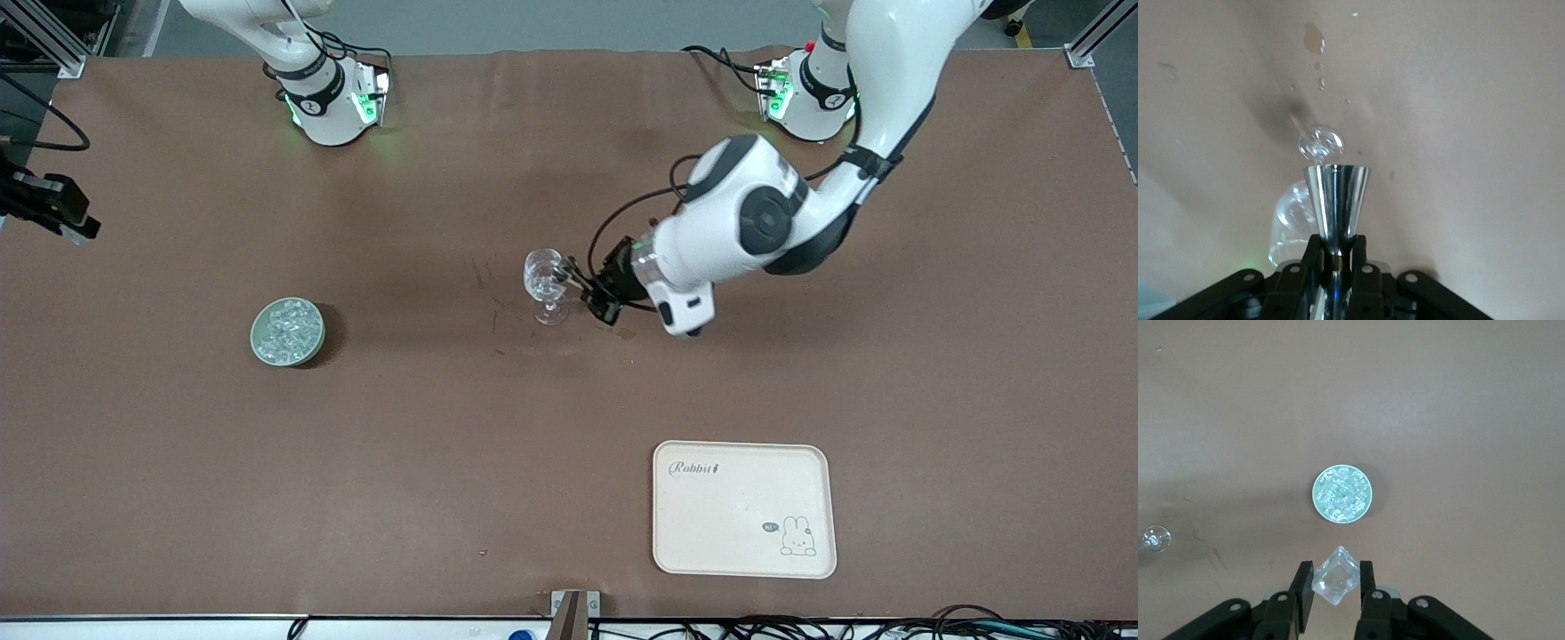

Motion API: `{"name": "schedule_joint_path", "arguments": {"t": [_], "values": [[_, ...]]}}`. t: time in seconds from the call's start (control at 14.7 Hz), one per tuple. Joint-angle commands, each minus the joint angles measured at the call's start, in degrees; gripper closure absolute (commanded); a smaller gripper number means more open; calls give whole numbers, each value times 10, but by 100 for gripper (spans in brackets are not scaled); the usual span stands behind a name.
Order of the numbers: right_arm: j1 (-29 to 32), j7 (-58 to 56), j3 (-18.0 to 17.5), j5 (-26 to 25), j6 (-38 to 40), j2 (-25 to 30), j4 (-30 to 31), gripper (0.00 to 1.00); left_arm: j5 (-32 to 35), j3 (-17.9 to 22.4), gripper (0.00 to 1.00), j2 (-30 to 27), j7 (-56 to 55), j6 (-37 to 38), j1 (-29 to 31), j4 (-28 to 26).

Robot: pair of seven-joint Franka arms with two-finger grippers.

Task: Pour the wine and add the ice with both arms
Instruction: 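Carry the jigger toward the tray while the right gripper brings ice to the glass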

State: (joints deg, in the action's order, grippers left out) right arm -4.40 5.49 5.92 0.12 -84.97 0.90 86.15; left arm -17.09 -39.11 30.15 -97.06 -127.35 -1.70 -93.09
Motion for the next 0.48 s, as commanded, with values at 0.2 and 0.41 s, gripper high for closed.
{"name": "schedule_joint_path", "arguments": {"t": [0.2, 0.41], "values": [[-73, 125, -1, 40, -4, -10, -7, 97, -254, 145, 99, -29, 170, 14, -12, -2], [-140, 248, -1, 44, -44, -28, -8, 98, -353, 215, 99, -12, 241, 14, -15, 24]]}}
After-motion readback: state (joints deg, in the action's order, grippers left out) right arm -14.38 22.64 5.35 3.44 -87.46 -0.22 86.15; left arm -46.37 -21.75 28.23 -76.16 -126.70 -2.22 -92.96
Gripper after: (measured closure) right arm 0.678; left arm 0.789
